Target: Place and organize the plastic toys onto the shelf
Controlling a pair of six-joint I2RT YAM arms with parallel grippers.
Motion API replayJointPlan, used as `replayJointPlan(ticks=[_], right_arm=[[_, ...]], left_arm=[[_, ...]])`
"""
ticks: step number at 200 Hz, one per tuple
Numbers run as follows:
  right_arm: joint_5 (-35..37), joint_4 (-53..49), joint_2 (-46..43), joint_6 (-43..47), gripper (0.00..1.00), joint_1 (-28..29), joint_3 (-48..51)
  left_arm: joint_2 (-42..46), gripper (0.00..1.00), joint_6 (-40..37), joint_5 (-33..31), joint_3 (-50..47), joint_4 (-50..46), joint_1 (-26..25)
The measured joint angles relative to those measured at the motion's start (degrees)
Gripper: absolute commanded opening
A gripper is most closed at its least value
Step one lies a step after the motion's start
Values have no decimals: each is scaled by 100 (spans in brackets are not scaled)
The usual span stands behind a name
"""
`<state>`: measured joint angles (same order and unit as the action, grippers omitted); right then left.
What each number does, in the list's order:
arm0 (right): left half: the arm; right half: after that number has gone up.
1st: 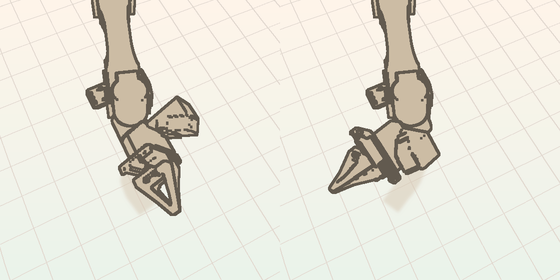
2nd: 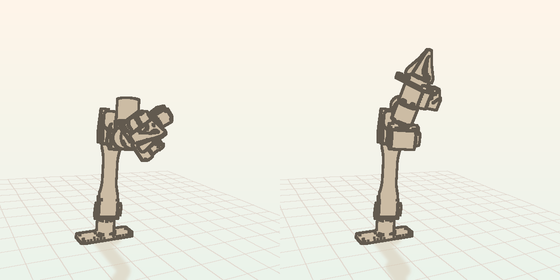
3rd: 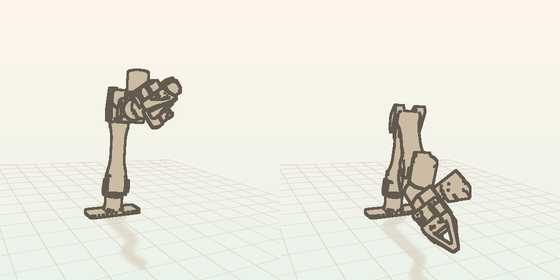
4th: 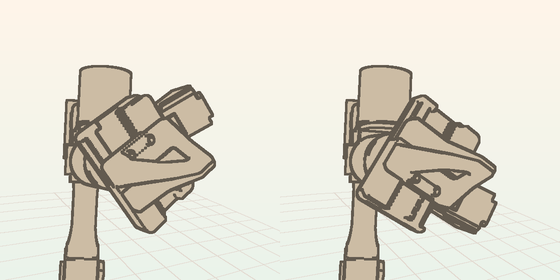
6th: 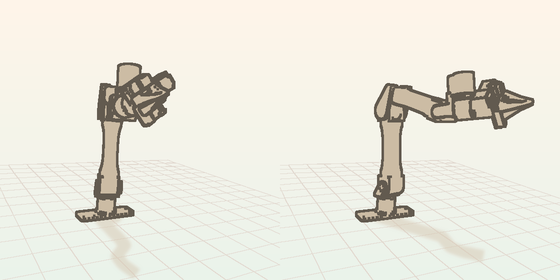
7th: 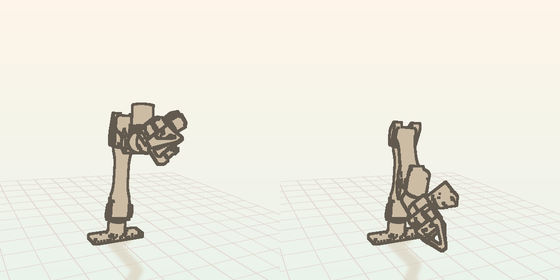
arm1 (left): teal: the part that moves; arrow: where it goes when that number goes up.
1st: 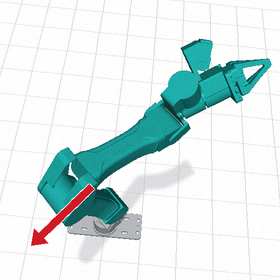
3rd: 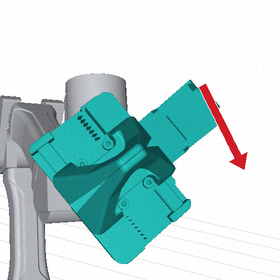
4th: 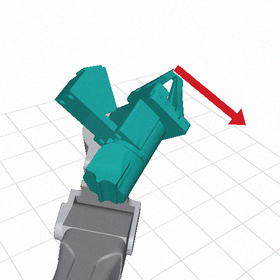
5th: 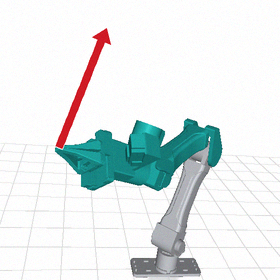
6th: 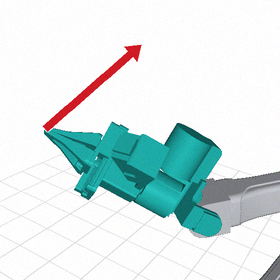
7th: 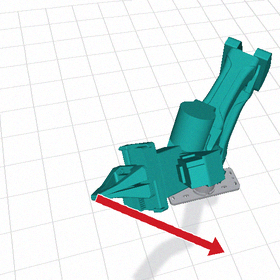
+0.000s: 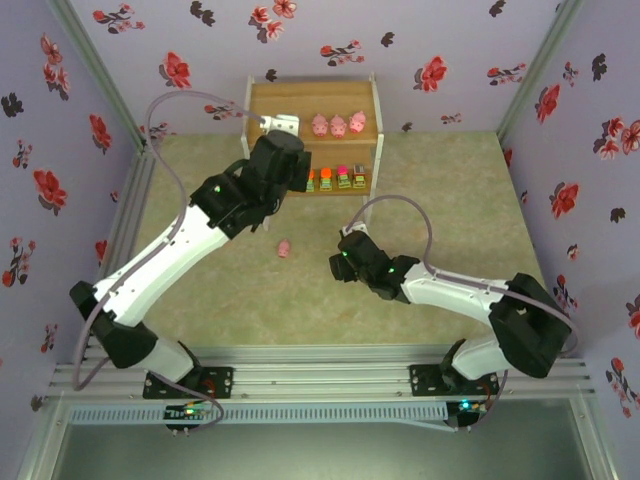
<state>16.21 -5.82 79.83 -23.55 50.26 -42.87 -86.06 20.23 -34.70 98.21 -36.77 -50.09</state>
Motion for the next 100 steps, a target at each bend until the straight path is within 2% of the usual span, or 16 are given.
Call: replayJointPlan(ticks=[54, 100], right_arm=[[0, 258, -293, 109, 62, 144, 96], [4, 306, -297, 149, 68, 166, 162]], left_arm=[[590, 49, 431, -238, -1388, 111, -192], [743, 51, 855, -282, -2280, 214, -304]])
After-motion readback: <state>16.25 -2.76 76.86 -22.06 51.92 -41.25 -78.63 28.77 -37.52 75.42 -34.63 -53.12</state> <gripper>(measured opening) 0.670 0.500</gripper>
